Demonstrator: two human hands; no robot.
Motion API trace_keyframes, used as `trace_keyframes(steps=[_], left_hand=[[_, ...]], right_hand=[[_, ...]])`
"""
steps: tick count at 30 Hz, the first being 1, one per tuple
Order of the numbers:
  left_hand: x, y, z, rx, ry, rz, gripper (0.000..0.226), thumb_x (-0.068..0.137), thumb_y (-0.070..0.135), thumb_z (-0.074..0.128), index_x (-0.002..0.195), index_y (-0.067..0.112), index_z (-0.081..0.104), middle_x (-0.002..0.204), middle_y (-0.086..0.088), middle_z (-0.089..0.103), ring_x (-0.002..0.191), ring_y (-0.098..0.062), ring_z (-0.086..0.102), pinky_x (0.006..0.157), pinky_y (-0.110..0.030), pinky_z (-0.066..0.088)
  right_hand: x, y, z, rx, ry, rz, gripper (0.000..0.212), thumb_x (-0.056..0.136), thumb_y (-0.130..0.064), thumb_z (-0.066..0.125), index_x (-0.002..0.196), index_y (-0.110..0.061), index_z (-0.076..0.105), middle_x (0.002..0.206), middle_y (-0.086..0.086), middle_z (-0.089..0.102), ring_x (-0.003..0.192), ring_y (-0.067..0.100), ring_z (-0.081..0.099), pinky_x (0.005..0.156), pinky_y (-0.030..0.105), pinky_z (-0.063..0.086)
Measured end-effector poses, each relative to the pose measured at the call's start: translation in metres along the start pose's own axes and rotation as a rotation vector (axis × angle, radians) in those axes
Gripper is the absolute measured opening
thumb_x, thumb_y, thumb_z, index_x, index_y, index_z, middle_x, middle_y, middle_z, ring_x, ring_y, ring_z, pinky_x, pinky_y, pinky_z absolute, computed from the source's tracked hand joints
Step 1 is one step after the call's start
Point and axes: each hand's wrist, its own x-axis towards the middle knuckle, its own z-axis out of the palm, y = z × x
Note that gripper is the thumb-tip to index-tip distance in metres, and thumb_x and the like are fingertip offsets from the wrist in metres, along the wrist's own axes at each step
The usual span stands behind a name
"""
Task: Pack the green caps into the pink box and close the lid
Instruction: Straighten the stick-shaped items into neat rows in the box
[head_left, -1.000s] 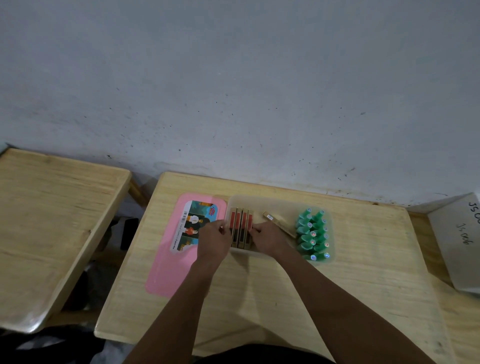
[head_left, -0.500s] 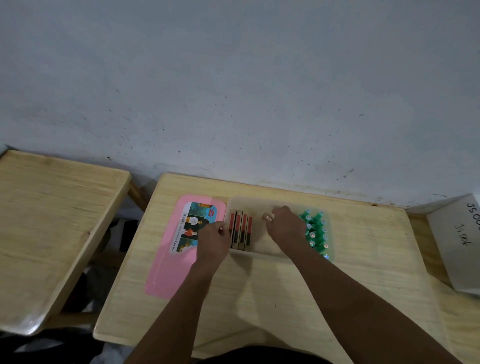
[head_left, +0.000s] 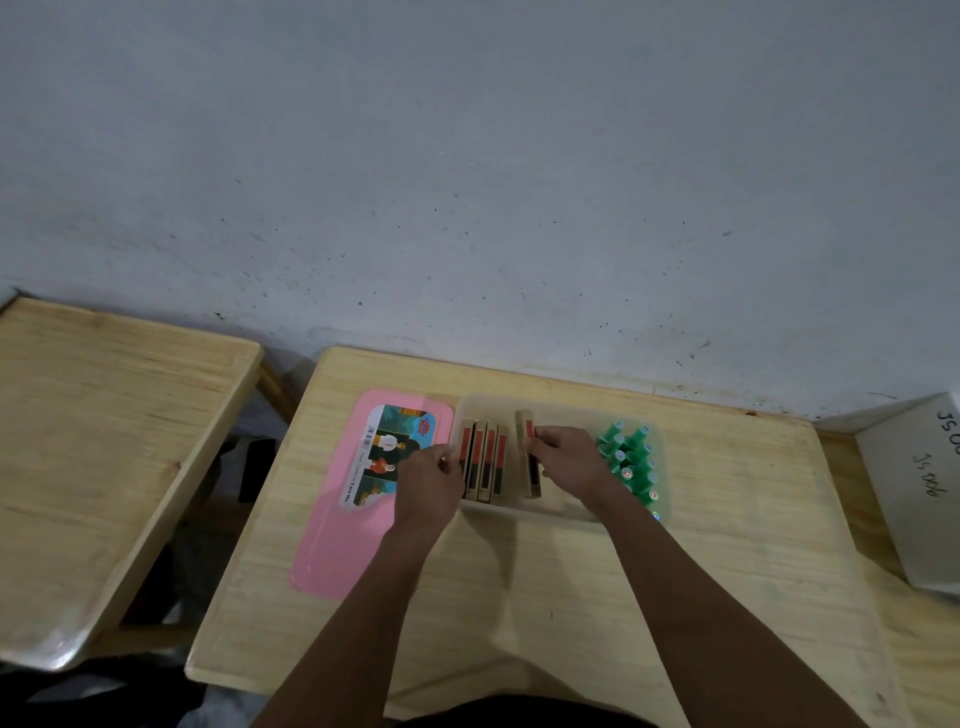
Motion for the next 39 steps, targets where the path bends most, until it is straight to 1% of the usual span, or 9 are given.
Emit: trace_keyframes(steps=[2, 6, 14, 18, 28, 31, 33, 36, 39], left_hand=[[0.0, 0.0, 0.0, -0.002, -0.005, 0.002, 0.027, 0.095, 0.011, 0.05, 0.116, 0.003, 0.065, 0.098, -0.015, 0.071, 0.076, -0.012, 0.06, 0.062, -0.011, 0.04], [0.001, -0.001, 0.0, -0.009, -0.003, 0.003, 0.027, 0.094, 0.012, 0.051, 0.116, 0.004, 0.066, 0.099, -0.014, 0.072, 0.079, -0.013, 0.062, 0.065, -0.016, 0.044], [0.001, -0.002, 0.003, -0.019, 0.0, -0.028, 0.024, 0.094, 0.012, 0.051, 0.111, 0.004, 0.067, 0.098, -0.013, 0.07, 0.084, -0.015, 0.063, 0.067, -0.016, 0.046], [0.002, -0.004, 0.005, -0.016, 0.001, -0.021, 0.026, 0.094, 0.013, 0.051, 0.114, 0.005, 0.066, 0.099, -0.012, 0.07, 0.084, -0.016, 0.065, 0.068, -0.018, 0.048], [0.002, -0.006, 0.005, -0.019, 0.003, 0.0, 0.026, 0.094, 0.012, 0.052, 0.114, 0.004, 0.066, 0.096, -0.013, 0.07, 0.082, -0.016, 0.063, 0.067, -0.018, 0.047], [0.003, -0.006, 0.006, -0.022, 0.005, -0.002, 0.027, 0.094, 0.012, 0.052, 0.117, 0.004, 0.064, 0.1, -0.014, 0.07, 0.083, -0.015, 0.063, 0.069, -0.018, 0.048], [0.003, -0.007, 0.007, -0.02, -0.001, -0.01, 0.028, 0.094, 0.013, 0.052, 0.117, 0.004, 0.064, 0.101, -0.014, 0.07, 0.084, -0.015, 0.063, 0.069, -0.018, 0.048], [0.005, -0.009, 0.008, -0.013, -0.009, -0.006, 0.026, 0.095, 0.013, 0.051, 0.115, 0.004, 0.066, 0.098, -0.013, 0.07, 0.081, -0.015, 0.063, 0.068, -0.016, 0.047], [0.005, -0.013, 0.009, -0.011, -0.01, -0.002, 0.028, 0.095, 0.018, 0.05, 0.115, 0.006, 0.065, 0.097, -0.011, 0.07, 0.083, -0.016, 0.064, 0.069, -0.02, 0.05]], right_hand=[[0.0, 0.004, 0.002, 0.039, -0.007, 0.051, 0.024, 0.095, -0.019, 0.058, 0.113, -0.009, 0.072, 0.09, 0.001, 0.07, 0.082, 0.014, 0.062, 0.082, 0.035, 0.054], [0.003, 0.01, 0.011, 0.027, 0.052, 0.114, 0.022, 0.093, -0.017, 0.062, 0.107, -0.006, 0.074, 0.093, 0.011, 0.075, 0.081, 0.019, 0.066, 0.083, 0.04, 0.055], [0.01, 0.005, 0.039, -0.186, 0.082, 0.153, 0.022, 0.089, -0.017, 0.057, 0.083, -0.01, 0.077, 0.083, 0.012, 0.074, 0.08, 0.024, 0.066, 0.079, 0.035, 0.052], [0.003, 0.001, 0.036, -0.126, 0.058, 0.179, 0.024, 0.083, -0.021, 0.066, 0.06, -0.025, 0.057, 0.088, 0.012, 0.074, 0.086, 0.028, 0.069, 0.085, 0.045, 0.056], [-0.004, 0.003, 0.037, -0.147, 0.041, 0.19, 0.018, 0.079, -0.022, 0.067, 0.062, -0.022, 0.063, 0.084, 0.013, 0.074, 0.082, 0.029, 0.07, 0.081, 0.046, 0.058], [0.002, 0.011, 0.032, -0.139, -0.022, 0.177, 0.021, 0.087, -0.018, 0.058, 0.09, -0.013, 0.078, 0.083, 0.011, 0.074, 0.079, 0.028, 0.068, 0.079, 0.042, 0.056], [0.004, 0.016, 0.025, -0.119, -0.083, 0.188, 0.025, 0.09, -0.012, 0.056, 0.107, -0.006, 0.073, 0.079, 0.005, 0.069, 0.075, 0.022, 0.063, 0.081, 0.041, 0.055], [0.001, 0.015, 0.013, -0.178, -0.147, 0.181, 0.023, 0.09, -0.009, 0.057, 0.108, -0.004, 0.07, 0.071, -0.004, 0.061, 0.064, 0.013, 0.057, 0.064, 0.028, 0.05], [-0.005, 0.011, 0.007, -0.153, -0.097, 0.115, 0.026, 0.09, -0.001, 0.053, 0.11, -0.001, 0.07, 0.081, 0.004, 0.065, 0.068, 0.016, 0.059, 0.057, 0.02, 0.043]])
